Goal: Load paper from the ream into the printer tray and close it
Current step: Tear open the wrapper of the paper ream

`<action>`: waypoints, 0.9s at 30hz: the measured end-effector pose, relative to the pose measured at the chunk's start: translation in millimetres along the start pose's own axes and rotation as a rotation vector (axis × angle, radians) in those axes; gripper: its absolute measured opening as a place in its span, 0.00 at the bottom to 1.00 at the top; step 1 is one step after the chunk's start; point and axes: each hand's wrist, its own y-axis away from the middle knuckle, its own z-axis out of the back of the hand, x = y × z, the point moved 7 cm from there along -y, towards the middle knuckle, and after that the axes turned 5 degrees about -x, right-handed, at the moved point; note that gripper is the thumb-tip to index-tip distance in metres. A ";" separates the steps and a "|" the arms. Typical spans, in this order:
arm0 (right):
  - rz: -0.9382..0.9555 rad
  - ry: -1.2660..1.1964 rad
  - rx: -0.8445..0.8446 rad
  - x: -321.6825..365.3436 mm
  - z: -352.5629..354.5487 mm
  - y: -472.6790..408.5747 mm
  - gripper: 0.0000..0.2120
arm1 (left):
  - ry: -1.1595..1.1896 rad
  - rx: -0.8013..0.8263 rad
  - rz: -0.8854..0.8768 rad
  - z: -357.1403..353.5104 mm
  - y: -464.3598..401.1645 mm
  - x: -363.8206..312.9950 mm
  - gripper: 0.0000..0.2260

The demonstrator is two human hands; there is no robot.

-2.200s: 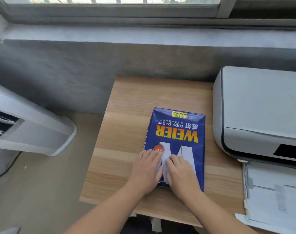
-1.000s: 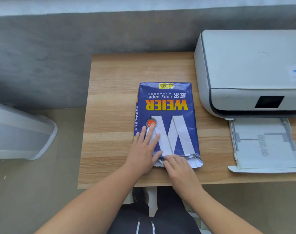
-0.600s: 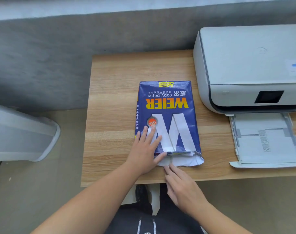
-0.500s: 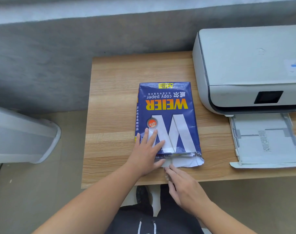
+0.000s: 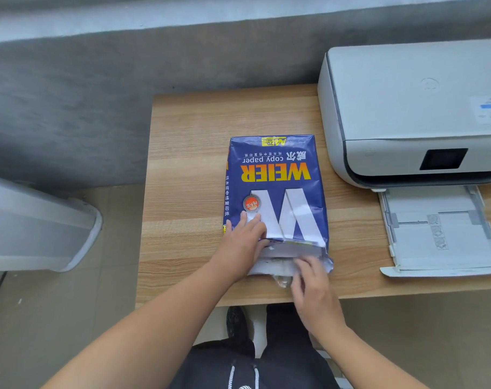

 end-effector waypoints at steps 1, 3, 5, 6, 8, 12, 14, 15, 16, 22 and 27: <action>-0.087 0.042 -0.036 -4.8 3.7 -4.3 0.16 | -0.025 0.006 -0.005 -0.3 0.0 -0.3 0.08; -0.194 0.173 -0.076 -10.0 10.1 -12.7 0.17 | -0.095 0.011 -0.018 -1.9 0.9 -1.4 0.09; -0.231 0.259 -0.079 -10.0 10.2 -18.0 0.14 | -0.150 0.012 -0.028 -4.2 1.7 -3.6 0.10; -0.248 0.270 -0.085 -8.9 9.6 -20.0 0.12 | -0.173 0.013 -0.031 -6.2 2.0 -4.7 0.10; -0.321 0.220 -0.135 -6.9 10.7 -24.3 0.11 | -0.214 0.010 -0.032 -9.0 2.4 -5.7 0.11; -0.489 0.115 -0.253 -7.5 13.2 -29.8 0.15 | -0.236 0.020 -0.014 -8.5 3.8 -7.8 0.12; -0.528 0.097 -0.271 -8.8 12.6 -30.4 0.16 | -0.243 0.023 -0.018 -7.9 3.9 -9.1 0.12; -0.538 0.089 -0.280 -9.4 12.9 -30.5 0.16 | -0.236 0.018 -0.019 -7.5 4.3 -9.2 0.12; -0.550 0.081 -0.289 -9.9 13.1 -31.0 0.16 | -0.226 0.010 -0.020 -7.0 4.5 -9.4 0.12; -0.611 0.048 -0.297 -12.1 14.3 -33.3 0.17 | -0.206 -0.003 -0.009 -7.5 4.4 -9.3 0.11; -0.642 0.023 -0.320 -11.6 15.0 -32.6 0.17 | -0.233 -0.015 -0.016 -10.9 4.8 -7.6 0.11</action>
